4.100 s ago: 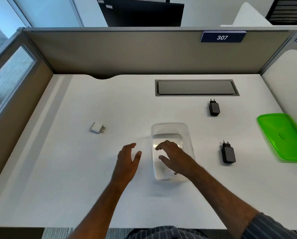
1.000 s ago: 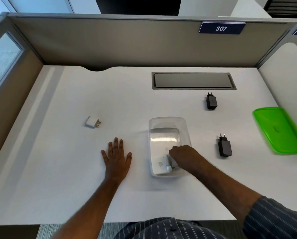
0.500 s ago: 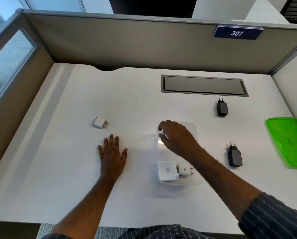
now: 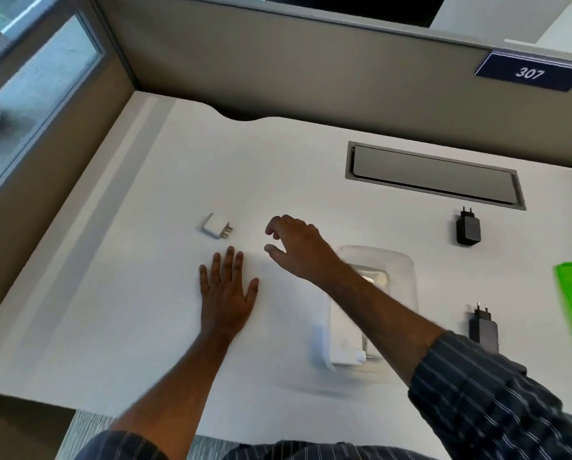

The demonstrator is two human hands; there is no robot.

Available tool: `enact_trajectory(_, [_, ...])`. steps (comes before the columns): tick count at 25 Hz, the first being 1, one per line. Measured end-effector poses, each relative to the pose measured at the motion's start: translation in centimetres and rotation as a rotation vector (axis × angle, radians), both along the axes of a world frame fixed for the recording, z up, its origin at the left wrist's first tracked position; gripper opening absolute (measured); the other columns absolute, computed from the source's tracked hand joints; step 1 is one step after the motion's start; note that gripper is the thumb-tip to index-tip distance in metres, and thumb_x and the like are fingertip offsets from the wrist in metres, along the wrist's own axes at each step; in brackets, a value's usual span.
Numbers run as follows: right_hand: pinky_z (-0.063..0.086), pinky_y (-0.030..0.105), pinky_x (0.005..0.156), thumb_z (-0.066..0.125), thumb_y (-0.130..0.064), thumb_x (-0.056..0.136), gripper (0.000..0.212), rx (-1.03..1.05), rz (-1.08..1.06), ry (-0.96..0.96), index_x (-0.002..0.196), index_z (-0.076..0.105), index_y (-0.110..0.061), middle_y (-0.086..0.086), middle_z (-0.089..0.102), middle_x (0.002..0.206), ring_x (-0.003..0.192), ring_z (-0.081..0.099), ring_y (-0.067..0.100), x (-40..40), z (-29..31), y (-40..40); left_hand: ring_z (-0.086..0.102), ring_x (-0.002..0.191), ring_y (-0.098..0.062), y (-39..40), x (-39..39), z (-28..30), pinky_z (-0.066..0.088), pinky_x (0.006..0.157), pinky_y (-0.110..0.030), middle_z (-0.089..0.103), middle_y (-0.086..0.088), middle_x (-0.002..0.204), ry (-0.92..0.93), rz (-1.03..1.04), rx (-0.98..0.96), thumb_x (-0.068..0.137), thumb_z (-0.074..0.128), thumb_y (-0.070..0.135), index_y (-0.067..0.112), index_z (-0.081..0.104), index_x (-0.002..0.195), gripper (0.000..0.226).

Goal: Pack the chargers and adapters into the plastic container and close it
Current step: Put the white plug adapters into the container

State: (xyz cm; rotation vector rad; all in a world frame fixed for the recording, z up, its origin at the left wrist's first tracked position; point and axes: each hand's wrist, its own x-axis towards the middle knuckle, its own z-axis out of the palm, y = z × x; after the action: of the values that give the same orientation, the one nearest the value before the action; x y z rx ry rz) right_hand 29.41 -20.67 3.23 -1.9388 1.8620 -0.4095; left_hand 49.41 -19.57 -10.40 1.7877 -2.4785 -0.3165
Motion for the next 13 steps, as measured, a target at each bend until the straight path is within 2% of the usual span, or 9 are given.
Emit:
enact_trajectory(6, [0.045, 0.043, 0.094, 0.064, -0.040, 0.092, 0.044, 0.092, 0.033, -0.009, 0.127, 0.052, -0.015, 0.002, 0.059, 0.122, 0.112, 0.057, 0.027, 4.0, -3.0, -5.8, 0.014, 0.159, -0.029, -0.4, 0.1, -0.8, 0.012, 0.126, -0.059, 0.023, -0.005, 0.170, 0.027, 0.009, -0.016, 0.101, 0.030, 0.057, 0.018, 0.022, 0.161, 0.072])
enact_trajectory(10, [0.047, 0.044, 0.089, 0.068, -0.048, 0.086, 0.057, 0.060, 0.057, 0.130, 0.127, 0.052, -0.012, 0.007, 0.060, 0.120, 0.108, 0.059, 0.030, 7.2, -5.1, -9.2, 0.016, 0.159, -0.029, -0.4, 0.1, -1.2, 0.013, 0.126, -0.058, 0.028, -0.008, 0.168, 0.031, 0.015, -0.020, 0.101, 0.034, 0.057, 0.017, 0.023, 0.161, 0.073])
enact_trajectory(13, [0.048, 0.044, 0.085, 0.072, -0.052, 0.082, 0.064, 0.075, 0.058, 0.159, 0.125, 0.051, -0.010, 0.009, 0.059, 0.119, 0.106, 0.059, 0.031, 8.8, -6.3, -10.8, 0.017, 0.159, -0.029, -0.3, 0.2, -1.3, 0.013, 0.127, -0.058, 0.030, -0.010, 0.167, 0.027, 0.013, -0.038, 0.102, 0.036, 0.056, 0.015, 0.028, 0.159, 0.070])
